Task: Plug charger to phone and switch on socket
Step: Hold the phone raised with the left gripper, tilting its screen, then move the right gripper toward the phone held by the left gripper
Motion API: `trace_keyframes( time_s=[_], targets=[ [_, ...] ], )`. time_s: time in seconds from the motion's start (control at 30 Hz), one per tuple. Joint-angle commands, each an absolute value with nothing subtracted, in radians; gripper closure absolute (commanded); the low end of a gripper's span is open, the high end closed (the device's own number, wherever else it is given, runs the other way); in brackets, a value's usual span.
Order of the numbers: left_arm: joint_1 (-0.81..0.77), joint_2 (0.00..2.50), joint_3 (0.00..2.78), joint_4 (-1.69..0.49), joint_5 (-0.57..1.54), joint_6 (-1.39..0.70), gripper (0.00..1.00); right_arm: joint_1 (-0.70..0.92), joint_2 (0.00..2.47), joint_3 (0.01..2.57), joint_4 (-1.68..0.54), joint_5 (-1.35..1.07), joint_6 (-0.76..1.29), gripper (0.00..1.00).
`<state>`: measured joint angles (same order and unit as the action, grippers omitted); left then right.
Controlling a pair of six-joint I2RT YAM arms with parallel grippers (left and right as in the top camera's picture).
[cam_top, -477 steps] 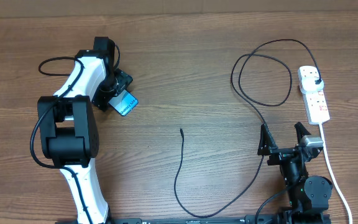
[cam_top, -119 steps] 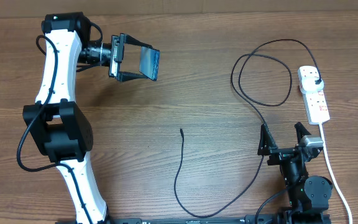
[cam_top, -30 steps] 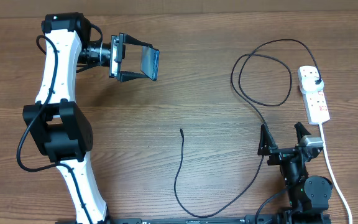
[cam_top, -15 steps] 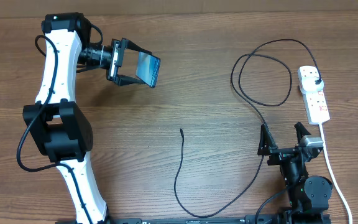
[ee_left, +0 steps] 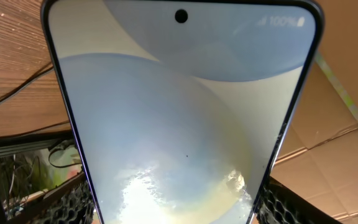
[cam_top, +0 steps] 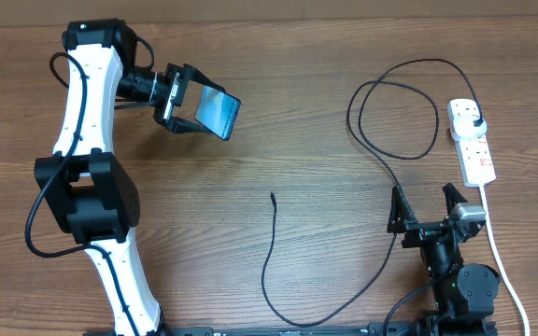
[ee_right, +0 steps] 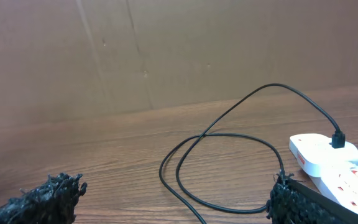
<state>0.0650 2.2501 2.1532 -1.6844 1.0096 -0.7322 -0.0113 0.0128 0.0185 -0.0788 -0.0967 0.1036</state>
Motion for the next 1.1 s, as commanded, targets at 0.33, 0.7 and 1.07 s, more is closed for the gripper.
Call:
trace_keyframes(
  time_s=[0.33, 0.7, 1.07],
  targets=[
    [0.043, 2.244, 2.182, -1.69, 1.047, -0.732, 0.96, -0.007, 0.023, 0.05, 0.002, -0.227, 0.483, 0.0],
    [0.042, 2.244, 2.182, -1.69, 1.047, -0.74, 0.96, -0.007, 0.395, 0.326, -0.119, -0.376, 0.497, 0.0],
    [0.042, 2.244, 2.182, -1.69, 1.005, -0.752, 0.96, -0.007, 1.122, 0.788, -0.315, -0.924, 0.478, 0.0]
  ],
)
